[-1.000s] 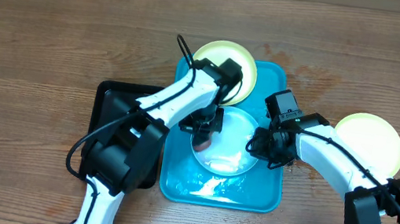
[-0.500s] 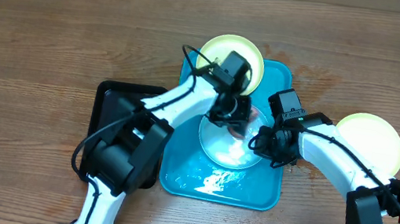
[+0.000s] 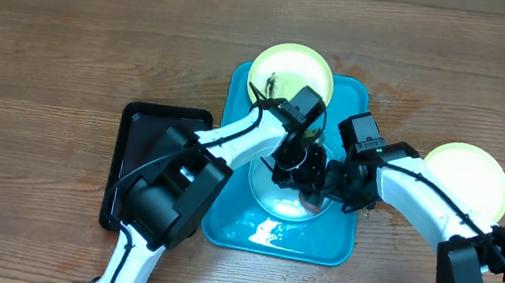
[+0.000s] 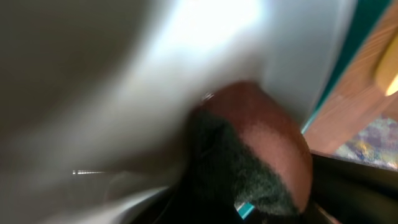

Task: Clean dirty plates on tray and stack at the side
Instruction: 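Scrub the white plate with the left-held sponge while right gripper holds rim, then return the sponge to the black tray with the left gripper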

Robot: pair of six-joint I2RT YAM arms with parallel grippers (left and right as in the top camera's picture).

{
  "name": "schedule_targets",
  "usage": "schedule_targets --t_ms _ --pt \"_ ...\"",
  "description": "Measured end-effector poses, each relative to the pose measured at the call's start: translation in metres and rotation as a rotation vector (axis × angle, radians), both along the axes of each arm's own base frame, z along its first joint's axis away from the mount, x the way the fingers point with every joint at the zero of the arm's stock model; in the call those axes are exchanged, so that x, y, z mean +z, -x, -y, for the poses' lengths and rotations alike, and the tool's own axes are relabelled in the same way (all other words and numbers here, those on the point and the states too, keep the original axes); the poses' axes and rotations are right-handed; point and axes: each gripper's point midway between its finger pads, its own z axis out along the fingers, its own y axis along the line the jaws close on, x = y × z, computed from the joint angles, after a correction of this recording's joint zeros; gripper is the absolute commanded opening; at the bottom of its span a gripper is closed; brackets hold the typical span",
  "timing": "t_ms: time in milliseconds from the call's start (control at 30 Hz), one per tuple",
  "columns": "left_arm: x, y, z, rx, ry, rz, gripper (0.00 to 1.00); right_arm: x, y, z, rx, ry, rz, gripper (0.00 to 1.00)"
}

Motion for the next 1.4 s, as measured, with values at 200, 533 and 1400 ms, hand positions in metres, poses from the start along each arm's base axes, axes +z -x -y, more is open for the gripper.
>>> schedule_targets --t_ms 200,533,1400 --pt "-0.001 0.02 -0.024 0.001 -0.078 -0.118 0.05 0.0 0.0 -0.001 0.006 -0.004 0.0 0.04" --pt "-0.002 0.016 -0.077 0.021 -0.246 -0.129 0.04 0.0 -0.001 -0.004 0.011 -0.018 0.004 0.04" --pt "0.163 -0.016 -0.254 0.312 -0.623 0.413 0.05 0.0 0.001 -0.008 0.029 -0.027 0.002 0.04"
